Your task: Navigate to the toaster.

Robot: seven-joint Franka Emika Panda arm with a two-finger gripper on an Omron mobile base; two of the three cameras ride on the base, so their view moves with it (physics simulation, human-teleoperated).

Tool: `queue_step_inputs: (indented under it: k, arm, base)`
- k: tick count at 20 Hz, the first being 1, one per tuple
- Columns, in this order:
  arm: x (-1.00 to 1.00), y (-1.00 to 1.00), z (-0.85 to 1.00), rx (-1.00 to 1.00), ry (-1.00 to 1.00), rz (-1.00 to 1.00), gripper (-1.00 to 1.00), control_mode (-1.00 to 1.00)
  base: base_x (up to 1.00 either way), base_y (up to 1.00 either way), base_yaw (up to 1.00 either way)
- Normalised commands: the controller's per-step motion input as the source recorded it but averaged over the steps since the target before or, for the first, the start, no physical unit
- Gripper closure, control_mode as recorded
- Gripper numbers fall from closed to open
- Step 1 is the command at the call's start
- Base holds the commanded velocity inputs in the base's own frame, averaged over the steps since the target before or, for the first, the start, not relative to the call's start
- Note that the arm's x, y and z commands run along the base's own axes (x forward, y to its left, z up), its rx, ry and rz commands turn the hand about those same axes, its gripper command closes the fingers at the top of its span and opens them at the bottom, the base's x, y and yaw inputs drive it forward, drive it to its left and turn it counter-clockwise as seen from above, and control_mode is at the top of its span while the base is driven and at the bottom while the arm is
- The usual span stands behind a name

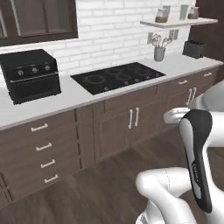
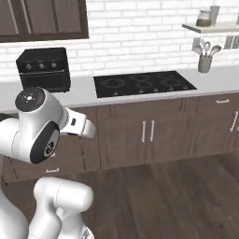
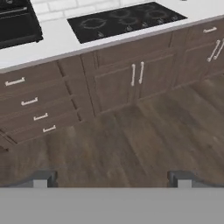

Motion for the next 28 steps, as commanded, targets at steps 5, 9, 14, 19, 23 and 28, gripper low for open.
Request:
queue_step_inputs:
  k: [5, 9, 14, 19, 23, 28]
  arm:
    - [0.0, 0.0, 0.0, 0.0, 0.0, 0.0, -1.0, 1.0]
    - [0.0, 0.0, 0.0, 0.0, 0.0, 0.0, -1.0, 1.0]
    - [0.0, 0.0, 0.0, 0.0, 0.0, 0.0, -1.0, 1.0]
    - [0.0, 0.0, 0.0, 0.0, 0.0, 0.0, -1.0, 1.0]
    - [0.0, 0.0, 0.0, 0.0, 0.0, 0.0, -1.0, 1.0]
    - [0.0, 0.0, 0.0, 0.0, 0.0, 0.0, -1.0, 1.0]
  base:
    - [1.0, -0.19, 0.61]
    - [1.0, -0.88, 0.4]
    - [0.62, -1.0, 0.19]
    - [0.04, -1.0, 0.06]
    - [-0.26, -1.0, 0.0]
    - [-0.09, -1.0, 0.0]
